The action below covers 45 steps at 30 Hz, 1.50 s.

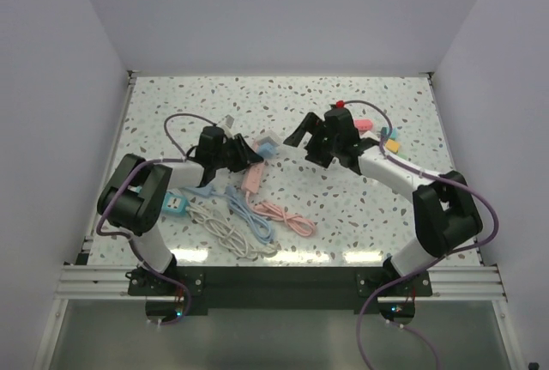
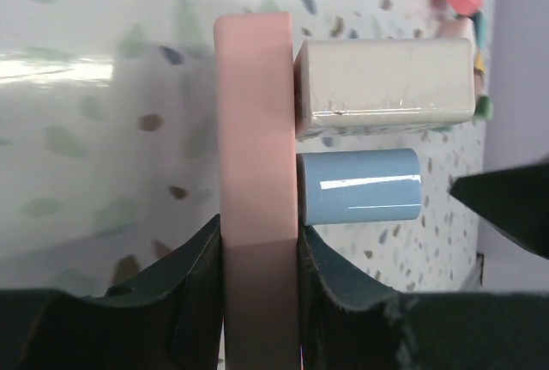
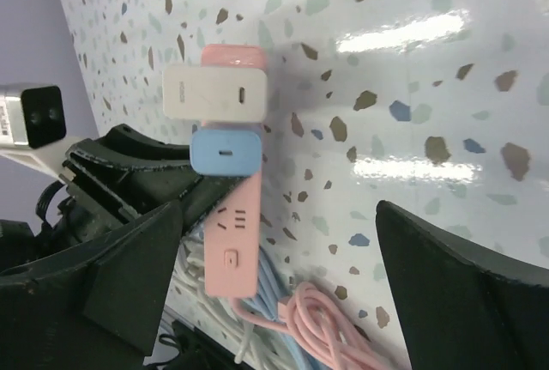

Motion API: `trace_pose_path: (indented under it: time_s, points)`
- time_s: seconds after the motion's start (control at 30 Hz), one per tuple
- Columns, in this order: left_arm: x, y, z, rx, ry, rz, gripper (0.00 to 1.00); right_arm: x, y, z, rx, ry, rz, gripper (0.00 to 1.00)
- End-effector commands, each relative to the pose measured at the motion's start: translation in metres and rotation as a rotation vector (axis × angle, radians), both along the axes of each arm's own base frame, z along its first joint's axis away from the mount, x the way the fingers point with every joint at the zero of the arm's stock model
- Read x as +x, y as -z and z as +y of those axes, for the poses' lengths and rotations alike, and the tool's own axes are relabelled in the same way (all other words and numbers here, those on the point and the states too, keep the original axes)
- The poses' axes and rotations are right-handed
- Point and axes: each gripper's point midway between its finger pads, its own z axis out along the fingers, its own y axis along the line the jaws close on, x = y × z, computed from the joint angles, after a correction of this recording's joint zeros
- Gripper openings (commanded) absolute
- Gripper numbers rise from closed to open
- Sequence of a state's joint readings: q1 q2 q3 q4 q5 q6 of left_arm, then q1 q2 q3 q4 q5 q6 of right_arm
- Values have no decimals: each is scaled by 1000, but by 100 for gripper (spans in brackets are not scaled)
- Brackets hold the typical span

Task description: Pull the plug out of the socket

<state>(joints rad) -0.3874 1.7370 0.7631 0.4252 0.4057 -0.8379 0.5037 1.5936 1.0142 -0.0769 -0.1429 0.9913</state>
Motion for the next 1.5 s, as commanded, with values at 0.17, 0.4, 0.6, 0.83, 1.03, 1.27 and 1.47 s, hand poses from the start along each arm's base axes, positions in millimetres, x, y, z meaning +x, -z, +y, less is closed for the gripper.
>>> trace_pose_path:
  time_s: [0.17,0.4,0.6,0.83,1.03,1.27,1.47]
  points:
    - [30,-12,21,55,-118,-73,0,12,-28,-12,-39,12,-53,98]
    - [23,-18,9,56,-90,-81,0,39,-22,19,67,-5,-28,98]
    - [19,-26,-1,34,-71,-95,0,58,-2,42,76,-37,7,98]
    - [14,-25,-7,28,-63,-87,0,63,13,57,75,-52,30,98]
    - [15,-29,-9,19,-68,-96,0,57,31,73,71,-79,70,97]
    - [14,-35,-7,15,-84,-111,0,57,42,74,74,-51,79,61]
    - [8,-28,0,40,-99,-96,0,61,28,68,76,-31,46,24]
